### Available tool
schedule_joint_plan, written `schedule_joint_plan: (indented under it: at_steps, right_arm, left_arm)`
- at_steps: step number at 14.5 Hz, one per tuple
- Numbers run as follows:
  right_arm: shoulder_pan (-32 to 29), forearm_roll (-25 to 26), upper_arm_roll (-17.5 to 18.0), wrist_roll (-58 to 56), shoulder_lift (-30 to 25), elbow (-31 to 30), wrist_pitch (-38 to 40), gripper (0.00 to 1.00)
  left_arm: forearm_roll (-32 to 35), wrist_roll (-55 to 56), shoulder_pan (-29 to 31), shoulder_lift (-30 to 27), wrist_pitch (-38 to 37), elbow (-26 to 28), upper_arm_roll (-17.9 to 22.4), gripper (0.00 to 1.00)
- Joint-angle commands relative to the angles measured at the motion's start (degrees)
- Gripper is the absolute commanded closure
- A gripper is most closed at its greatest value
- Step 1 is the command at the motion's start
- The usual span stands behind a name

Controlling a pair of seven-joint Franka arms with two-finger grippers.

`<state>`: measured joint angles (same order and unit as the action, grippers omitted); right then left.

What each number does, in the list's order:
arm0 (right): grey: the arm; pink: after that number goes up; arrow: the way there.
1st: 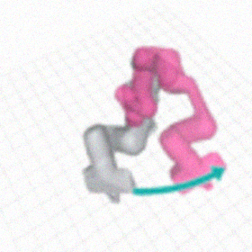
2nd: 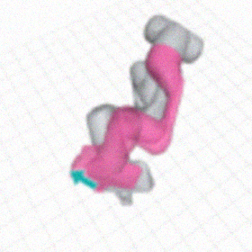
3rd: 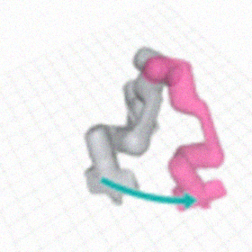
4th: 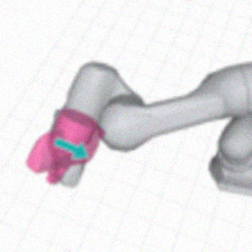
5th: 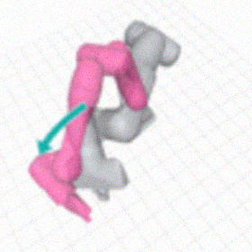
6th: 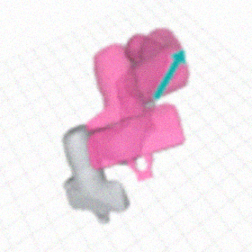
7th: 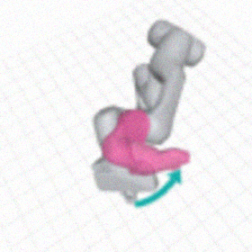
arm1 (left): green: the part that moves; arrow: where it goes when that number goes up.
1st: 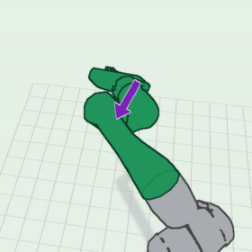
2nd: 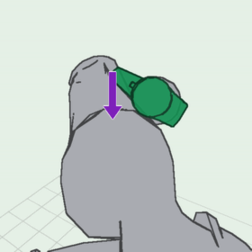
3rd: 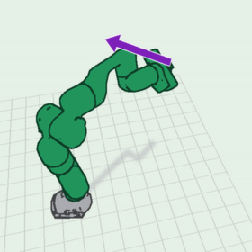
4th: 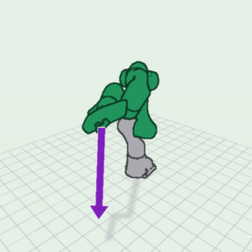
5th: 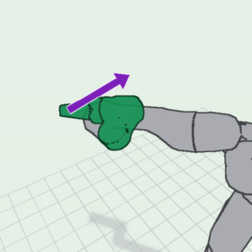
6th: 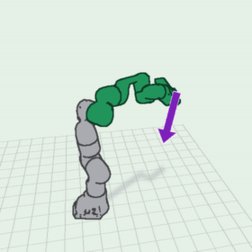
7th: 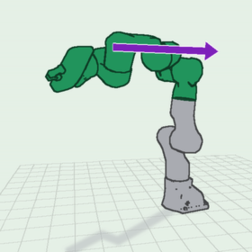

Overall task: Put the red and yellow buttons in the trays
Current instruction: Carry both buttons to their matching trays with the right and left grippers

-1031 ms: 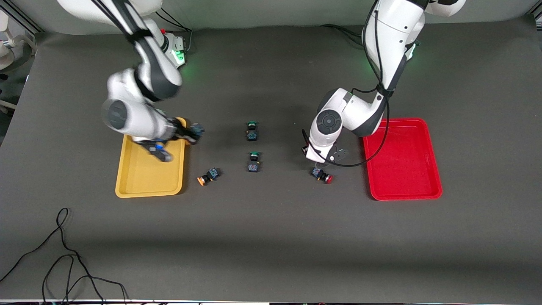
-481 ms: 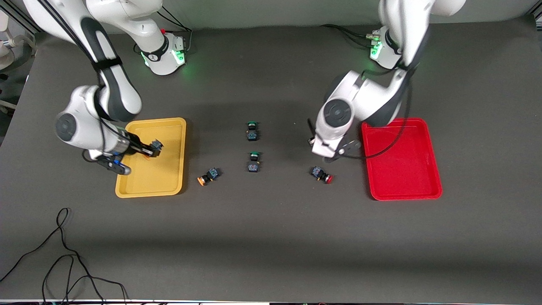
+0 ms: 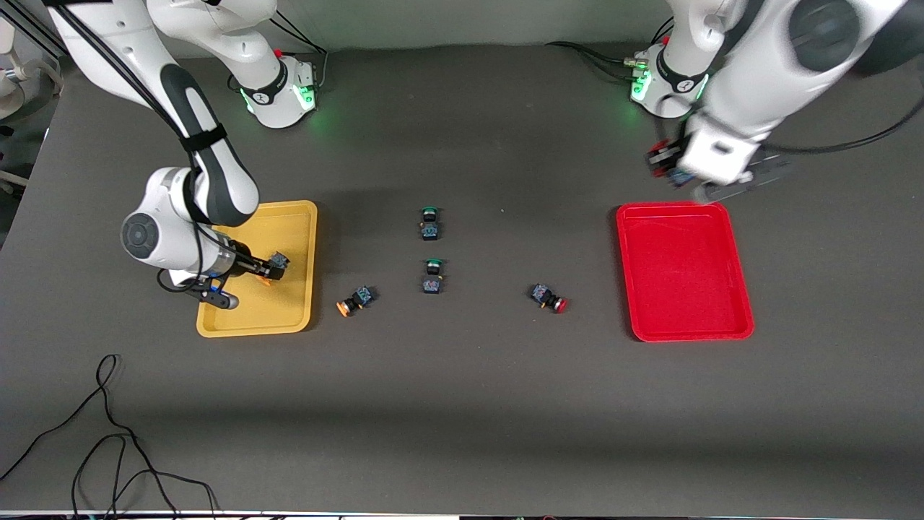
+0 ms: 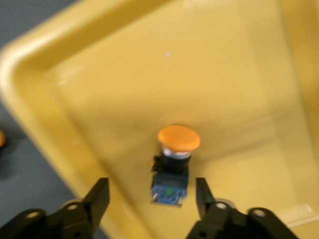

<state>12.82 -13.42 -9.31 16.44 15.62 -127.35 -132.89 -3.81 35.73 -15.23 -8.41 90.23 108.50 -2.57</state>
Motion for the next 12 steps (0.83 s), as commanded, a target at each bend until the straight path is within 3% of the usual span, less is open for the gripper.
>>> schedule_joint_plan:
  at_steps: [1, 3, 6, 8, 12]
  right_arm:
    - [0.80, -0.38, 0.86, 1.30, -6.39, 2.79, 5.34, 0.00]
    - [1.59, -0.47, 4.02, 4.29, -3.95, 8.93, 5.71, 0.00]
    - [1.59, -0.47, 10.69, 17.87, 7.01, 19.92, 3.97, 0.00]
    - [1.77, -0.29, 13.52, 25.20, 12.56, 20.92, -2.42, 0.00]
    - [2.47, -0.47, 14.14, 29.09, 17.85, 19.60, -7.64, 0.00]
  left_arm:
    - [0.21, -11.44, 6.76, -1.25, 0.56, 1.63, -0.59, 1.00]
    - [0.21, -17.17, 10.11, 0.23, 2.05, 1.80, -0.50, 1.00]
    - [1.69, -18.07, 11.71, 6.45, 7.13, 2.15, -0.50, 1.00]
    - [2.49, -18.07, 12.50, 12.34, 13.10, 2.59, -0.50, 1.00]
    - [3.55, -18.07, 14.34, 22.46, 25.48, 6.09, -0.50, 1.00]
